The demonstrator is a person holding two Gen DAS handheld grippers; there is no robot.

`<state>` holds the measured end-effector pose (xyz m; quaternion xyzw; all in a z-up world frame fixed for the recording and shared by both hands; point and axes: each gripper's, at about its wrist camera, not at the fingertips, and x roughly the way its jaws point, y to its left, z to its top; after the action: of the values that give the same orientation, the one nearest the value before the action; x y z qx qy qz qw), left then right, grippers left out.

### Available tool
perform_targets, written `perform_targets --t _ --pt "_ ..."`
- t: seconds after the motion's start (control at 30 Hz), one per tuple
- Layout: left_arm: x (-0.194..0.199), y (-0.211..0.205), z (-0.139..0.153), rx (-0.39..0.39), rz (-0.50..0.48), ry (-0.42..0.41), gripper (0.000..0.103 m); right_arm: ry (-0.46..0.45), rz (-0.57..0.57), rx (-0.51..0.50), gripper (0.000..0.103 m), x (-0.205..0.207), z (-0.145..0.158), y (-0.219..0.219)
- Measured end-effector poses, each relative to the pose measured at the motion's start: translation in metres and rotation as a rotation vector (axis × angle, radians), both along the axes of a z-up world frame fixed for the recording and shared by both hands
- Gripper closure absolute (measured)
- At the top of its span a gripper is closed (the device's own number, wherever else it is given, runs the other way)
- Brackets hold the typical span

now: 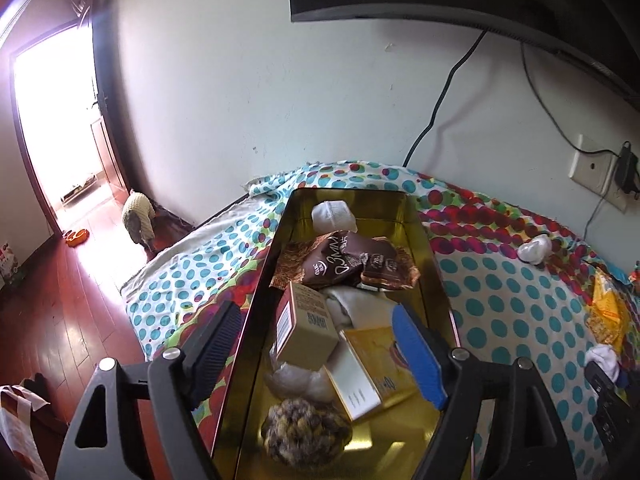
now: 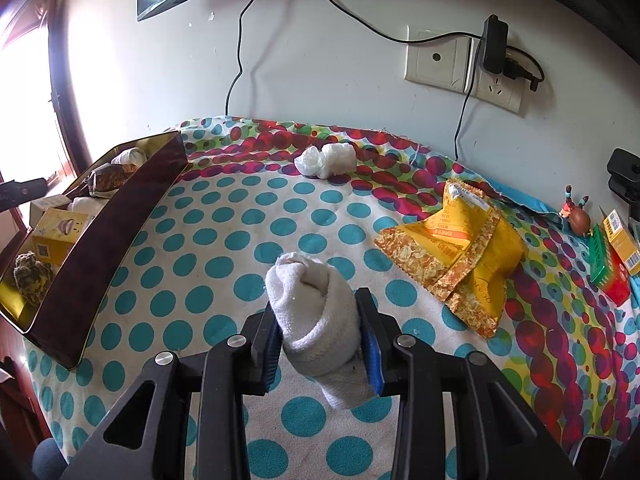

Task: Organize objects
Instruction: 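Lower the cream box into the gold tin with the left gripper and release, then carry the rolled white sock into the gold tin with the right gripper and release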

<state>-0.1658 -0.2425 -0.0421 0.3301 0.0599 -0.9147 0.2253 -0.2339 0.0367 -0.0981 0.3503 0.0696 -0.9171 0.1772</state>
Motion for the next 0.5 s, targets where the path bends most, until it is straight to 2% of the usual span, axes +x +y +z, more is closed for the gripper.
perform_targets --t 0.2,0.33,0.4,0.5 --pt "0.037 0.013 0.014 -0.005 -0.013 0.012 0.023 0.020 0.033 0.024 0.069 0.005 0.001 -0.007" --pt "0.064 0.013 0.014 0.011 -0.015 0.011 0.023 0.010 0.090 -0.064 0.069 0.020 0.020 -0.029" --pt "0.085 0.006 0.011 0.052 -0.007 0.018 0.023 0.005 0.176 -0.079 0.069 0.030 0.033 -0.057" --pt "0.128 -0.008 0.006 0.074 0.034 0.051 0.023 0.026 0.343 -0.071 0.069 0.054 0.050 -0.106"
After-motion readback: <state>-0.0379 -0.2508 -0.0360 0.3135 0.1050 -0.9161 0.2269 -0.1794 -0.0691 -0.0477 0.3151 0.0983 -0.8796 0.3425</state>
